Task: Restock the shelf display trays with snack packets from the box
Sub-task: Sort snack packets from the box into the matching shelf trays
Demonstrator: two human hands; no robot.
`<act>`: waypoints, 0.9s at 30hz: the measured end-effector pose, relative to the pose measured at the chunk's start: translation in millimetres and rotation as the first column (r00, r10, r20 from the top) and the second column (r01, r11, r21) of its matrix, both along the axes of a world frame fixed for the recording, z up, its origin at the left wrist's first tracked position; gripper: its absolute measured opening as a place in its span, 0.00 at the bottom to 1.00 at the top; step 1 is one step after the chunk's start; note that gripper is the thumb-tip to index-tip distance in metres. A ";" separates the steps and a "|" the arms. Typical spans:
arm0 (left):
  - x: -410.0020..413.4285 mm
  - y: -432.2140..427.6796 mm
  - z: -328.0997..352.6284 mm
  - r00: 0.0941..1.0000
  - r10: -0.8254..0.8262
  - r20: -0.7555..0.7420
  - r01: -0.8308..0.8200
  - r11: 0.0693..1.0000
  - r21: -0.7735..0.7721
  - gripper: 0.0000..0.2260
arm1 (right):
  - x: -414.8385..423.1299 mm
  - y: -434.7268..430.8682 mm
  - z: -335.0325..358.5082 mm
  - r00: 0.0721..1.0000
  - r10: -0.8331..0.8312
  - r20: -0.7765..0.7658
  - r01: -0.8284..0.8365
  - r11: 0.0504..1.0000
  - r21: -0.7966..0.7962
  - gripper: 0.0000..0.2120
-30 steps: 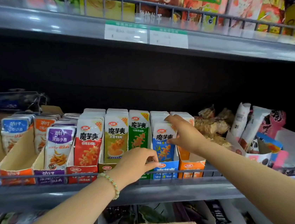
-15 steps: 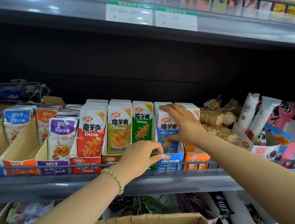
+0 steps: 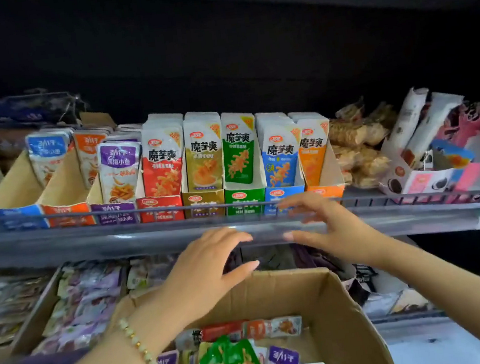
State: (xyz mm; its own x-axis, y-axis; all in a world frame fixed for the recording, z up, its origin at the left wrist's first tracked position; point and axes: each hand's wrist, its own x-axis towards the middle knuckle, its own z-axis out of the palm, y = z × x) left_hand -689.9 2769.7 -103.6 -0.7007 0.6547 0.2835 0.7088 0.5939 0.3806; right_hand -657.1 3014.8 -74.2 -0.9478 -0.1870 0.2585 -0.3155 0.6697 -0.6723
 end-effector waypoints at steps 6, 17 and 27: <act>37.5 -24.5 -85.5 0.933 -0.002 0.360 0.054 0.990 -0.133 0.25 | 57.2 -21.4 -109.1 0.765 0.105 0.635 -0.152 0.988 0.020 0.17; 72.7 -29.6 -144.3 0.719 0.006 0.695 0.090 0.991 -0.101 0.24 | 78.6 -30.9 -150.7 0.707 0.002 0.707 -0.174 0.970 0.171 0.07; 34.9 -60.0 -107.4 0.514 0.004 0.858 -0.566 0.753 0.335 0.18 | 59.4 -42.3 -159.9 0.695 0.098 0.712 0.298 0.862 -0.409 0.11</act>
